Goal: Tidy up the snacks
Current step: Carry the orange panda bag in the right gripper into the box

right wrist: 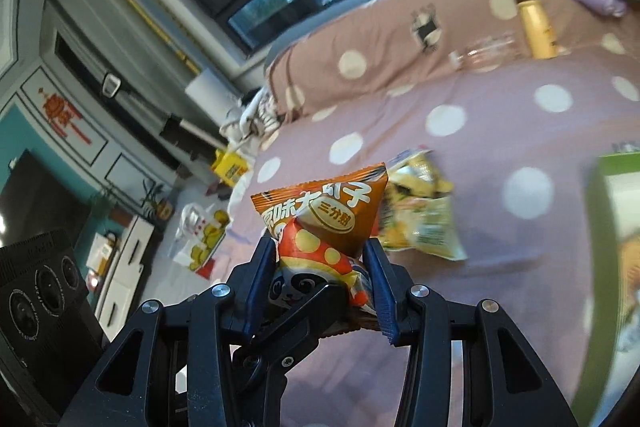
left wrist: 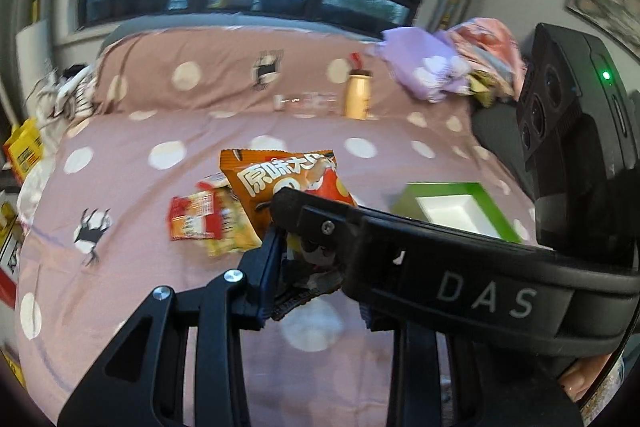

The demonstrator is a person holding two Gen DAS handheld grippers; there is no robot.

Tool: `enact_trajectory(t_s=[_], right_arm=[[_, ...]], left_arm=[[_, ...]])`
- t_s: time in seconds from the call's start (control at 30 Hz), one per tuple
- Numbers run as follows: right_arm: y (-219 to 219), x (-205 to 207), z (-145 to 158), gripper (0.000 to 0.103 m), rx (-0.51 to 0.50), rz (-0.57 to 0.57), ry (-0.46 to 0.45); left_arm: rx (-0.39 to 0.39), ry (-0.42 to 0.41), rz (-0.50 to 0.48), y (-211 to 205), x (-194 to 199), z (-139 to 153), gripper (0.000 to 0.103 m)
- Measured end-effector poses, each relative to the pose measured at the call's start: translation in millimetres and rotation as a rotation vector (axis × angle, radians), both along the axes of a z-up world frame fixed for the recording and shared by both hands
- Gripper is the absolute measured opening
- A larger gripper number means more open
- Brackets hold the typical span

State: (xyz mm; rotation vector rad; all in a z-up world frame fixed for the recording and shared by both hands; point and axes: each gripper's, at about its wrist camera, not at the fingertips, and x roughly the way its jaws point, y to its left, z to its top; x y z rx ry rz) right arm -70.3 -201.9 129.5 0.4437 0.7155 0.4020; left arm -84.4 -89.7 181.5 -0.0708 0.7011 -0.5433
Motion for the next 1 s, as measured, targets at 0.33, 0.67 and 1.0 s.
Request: enact_trajectory(t_s=[0.33,0.67,1.0], right_arm=[[-71.6,-47.5,6.0,0.049,0.029,-0.192,-0.055],[-142.8,-71.2,-14.0,0.049,0.095,-0.361,-0.063],[-193.6,-80.3,-41.3,0.049,0.129,-0.490,-0.020]], left_arm=[[0.005,-0.033,-0.178,-69.3,-18.4,6.9,0.031],[0.033,-0.025,-0.323,-138.0,-22.1,-5.6,0.031],[0.049,0.045,-0.432,-194.6,-14.8,-32.6,0.031]])
